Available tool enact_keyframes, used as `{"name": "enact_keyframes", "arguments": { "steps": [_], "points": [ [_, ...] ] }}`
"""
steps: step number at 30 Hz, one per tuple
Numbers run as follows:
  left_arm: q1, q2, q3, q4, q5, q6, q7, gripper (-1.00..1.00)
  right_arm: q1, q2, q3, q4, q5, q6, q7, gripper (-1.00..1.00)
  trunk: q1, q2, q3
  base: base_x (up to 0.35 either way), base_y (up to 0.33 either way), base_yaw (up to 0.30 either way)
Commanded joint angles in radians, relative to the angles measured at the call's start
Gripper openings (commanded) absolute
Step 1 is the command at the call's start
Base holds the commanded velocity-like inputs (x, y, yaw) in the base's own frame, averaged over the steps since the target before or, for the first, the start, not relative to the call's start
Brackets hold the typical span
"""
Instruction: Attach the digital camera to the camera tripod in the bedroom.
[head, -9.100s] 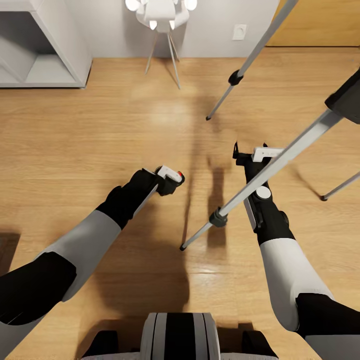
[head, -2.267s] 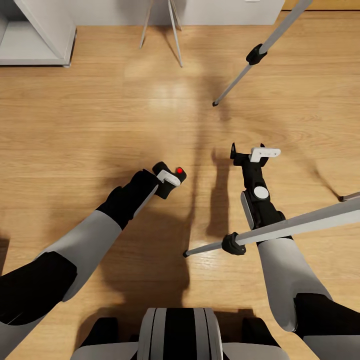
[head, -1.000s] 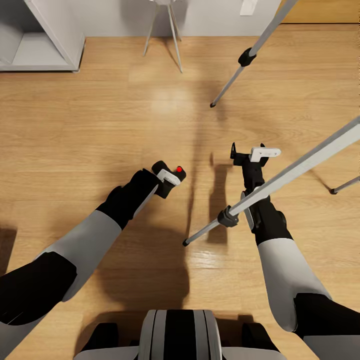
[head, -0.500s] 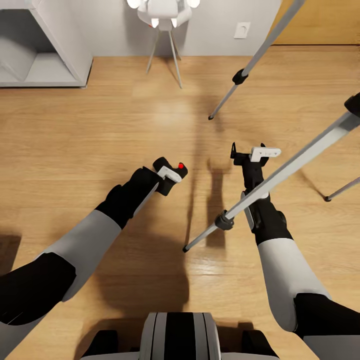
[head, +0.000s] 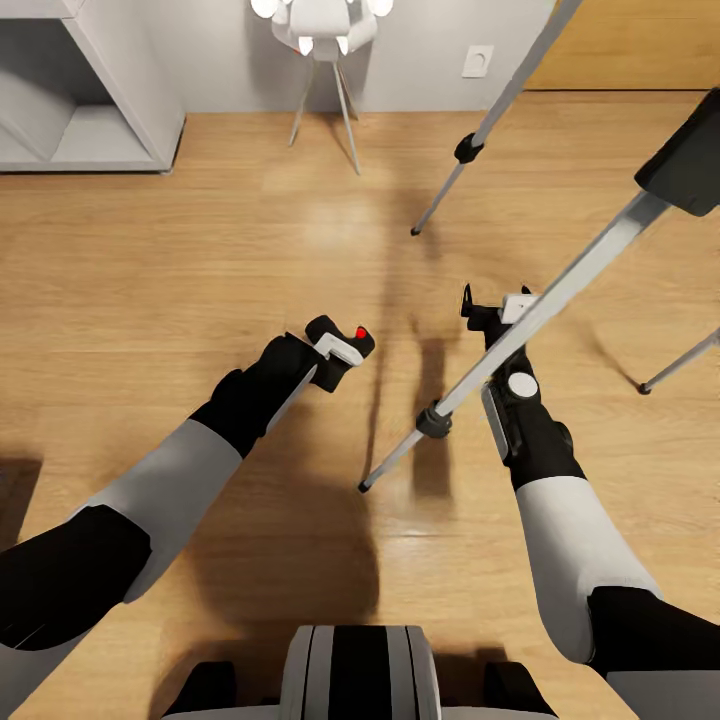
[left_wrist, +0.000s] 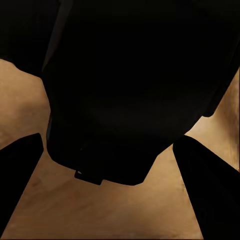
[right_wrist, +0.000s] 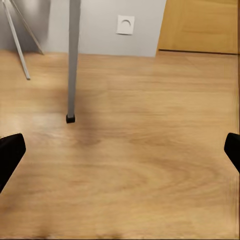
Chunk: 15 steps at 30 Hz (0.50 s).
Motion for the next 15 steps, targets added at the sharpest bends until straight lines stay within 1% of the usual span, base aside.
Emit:
{"name": "enact_keyframes", "arguments": {
  "steps": [1,10,12,15],
  "points": [
    [-0.001,0.0,-0.001,-0.001,0.002,0.004,0.0,-1.0,-0.001,0.001,-0.002,0.001,0.011,-0.002,-0.003,1.0,-0.001,0.0,0.0,-0.281,-0.158,0.0],
    [-0.001,0.004,0.0,0.0,-0.001,0.003,0.0,-1.0,-0.001,0.001,-0.002,0.001,0.01,-0.002,-0.003,1.0,-0.001,0.0,0.0,-0.283,-0.189,0.0],
    [-0.001,0.004,0.0,0.0,-0.002,0.004,0.0,-1.0,-0.001,0.001,-0.002,0.001,0.01,-0.001,-0.003,1.0,-0.001,0.0,0.0,-0.177,-0.182,0.0],
    [-0.001,0.004,0.0,0.0,-0.001,0.004,0.0,-1.0,-0.001,0.001,-0.002,0.001,0.011,-0.001,-0.004,1.0,-0.001,0.0,0.0,-0.051,-0.054,0.0]
  ]
}}
